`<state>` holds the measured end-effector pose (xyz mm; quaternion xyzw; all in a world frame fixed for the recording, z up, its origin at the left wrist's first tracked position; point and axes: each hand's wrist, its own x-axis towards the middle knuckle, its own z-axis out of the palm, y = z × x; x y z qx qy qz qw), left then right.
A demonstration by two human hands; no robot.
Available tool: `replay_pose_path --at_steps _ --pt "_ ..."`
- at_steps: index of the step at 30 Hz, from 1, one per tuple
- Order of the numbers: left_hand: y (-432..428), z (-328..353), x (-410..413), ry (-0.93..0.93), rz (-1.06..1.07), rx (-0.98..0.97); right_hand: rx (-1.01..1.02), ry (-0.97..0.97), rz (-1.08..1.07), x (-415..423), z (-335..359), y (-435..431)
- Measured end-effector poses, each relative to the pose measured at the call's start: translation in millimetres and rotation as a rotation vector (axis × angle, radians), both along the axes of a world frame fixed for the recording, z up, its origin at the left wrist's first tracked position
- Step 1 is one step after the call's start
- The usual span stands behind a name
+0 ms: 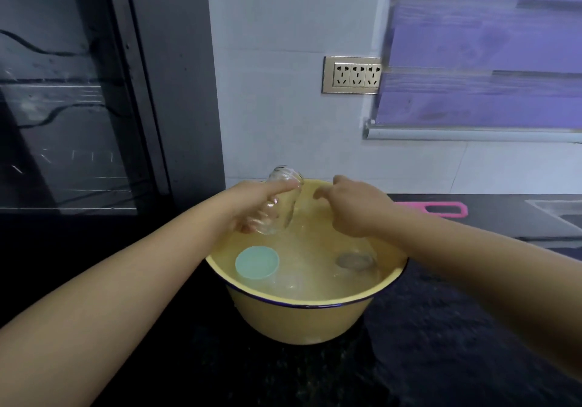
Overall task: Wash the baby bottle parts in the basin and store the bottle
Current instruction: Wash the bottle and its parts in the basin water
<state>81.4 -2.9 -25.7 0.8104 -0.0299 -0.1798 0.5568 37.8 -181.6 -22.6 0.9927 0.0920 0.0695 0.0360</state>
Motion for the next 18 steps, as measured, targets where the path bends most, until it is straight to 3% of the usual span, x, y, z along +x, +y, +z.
replay_pose_path --at_steps 4,8,13,18 --pt "-0.7 8.4 -4.7 0.136 0.013 -0.135 0.250 -0.274 -0.034 -14.2 11.7 -4.6" --pt "-1.8 11.8 -8.3 0.226 -0.047 -0.263 0.300 -0.490 0.090 -22.4 17.9 2.6" --pt "-8.2 15.4 -20.7 0.323 -0.101 -0.435 0.378 -0.492 0.267 -17.6 17.0 7.3" --pt "-5.2 9.5 -17.0 0.262 -0.156 -0.344 0.412 -0.371 0.309 -5.5 26.1 7.7"
